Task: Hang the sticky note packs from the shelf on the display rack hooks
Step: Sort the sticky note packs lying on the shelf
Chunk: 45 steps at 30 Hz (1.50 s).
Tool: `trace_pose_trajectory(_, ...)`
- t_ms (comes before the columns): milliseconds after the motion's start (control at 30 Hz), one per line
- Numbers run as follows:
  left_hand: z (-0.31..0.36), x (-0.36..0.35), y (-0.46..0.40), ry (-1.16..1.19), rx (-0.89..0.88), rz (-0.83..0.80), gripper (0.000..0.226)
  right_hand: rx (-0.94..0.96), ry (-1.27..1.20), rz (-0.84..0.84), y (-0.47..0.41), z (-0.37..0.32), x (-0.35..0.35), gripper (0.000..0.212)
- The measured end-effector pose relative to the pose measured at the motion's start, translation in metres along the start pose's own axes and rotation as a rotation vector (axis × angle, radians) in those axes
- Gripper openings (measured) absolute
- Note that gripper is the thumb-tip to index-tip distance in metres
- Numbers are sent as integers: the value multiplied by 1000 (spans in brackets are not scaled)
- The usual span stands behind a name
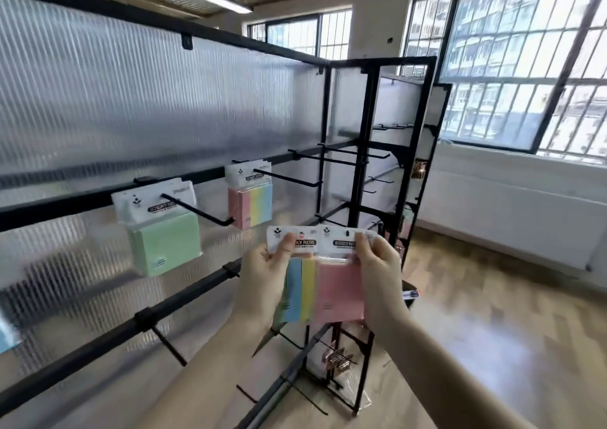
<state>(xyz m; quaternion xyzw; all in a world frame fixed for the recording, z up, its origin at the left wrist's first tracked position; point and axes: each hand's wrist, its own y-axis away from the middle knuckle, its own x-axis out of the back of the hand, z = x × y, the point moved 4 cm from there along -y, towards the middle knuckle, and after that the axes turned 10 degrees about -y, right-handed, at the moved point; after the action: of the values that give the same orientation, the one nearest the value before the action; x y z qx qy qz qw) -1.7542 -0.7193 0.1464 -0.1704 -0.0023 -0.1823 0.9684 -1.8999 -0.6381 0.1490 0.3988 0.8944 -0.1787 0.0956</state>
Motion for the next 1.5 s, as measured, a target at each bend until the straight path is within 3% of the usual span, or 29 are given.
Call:
trace_pose_trajectory(300,33,-16,-38,-161,-211,161,35,163,6,-340,-45,-17,-21,12)
trace_pose_trajectory(433,41,-27,-49,-200,-237,167,37,162,5,-405,-66,-20,-28,29)
trace_pose_trajectory(700,43,-44,-65,-267,-262,380,41,238,-62,-542,-111,-20,-35,29)
trace_pose_trajectory(1067,29,-43,-72,-450,-310,688,19,223,0,-757,-145,4,-63,22)
trace_pose_trajectory(1133,26,-37,-76,-503,-308,767,34,201,11,-749,-151,9,-73,18)
trace_pose_trajectory(1200,23,-27,-81,-595,-288,838,44,178,72,-746,-158,15,-85,29)
trace_pose_trajectory(1500,12,6,-101,-802,-122,1018,33,194,279,-819,-179,37,-123,33)
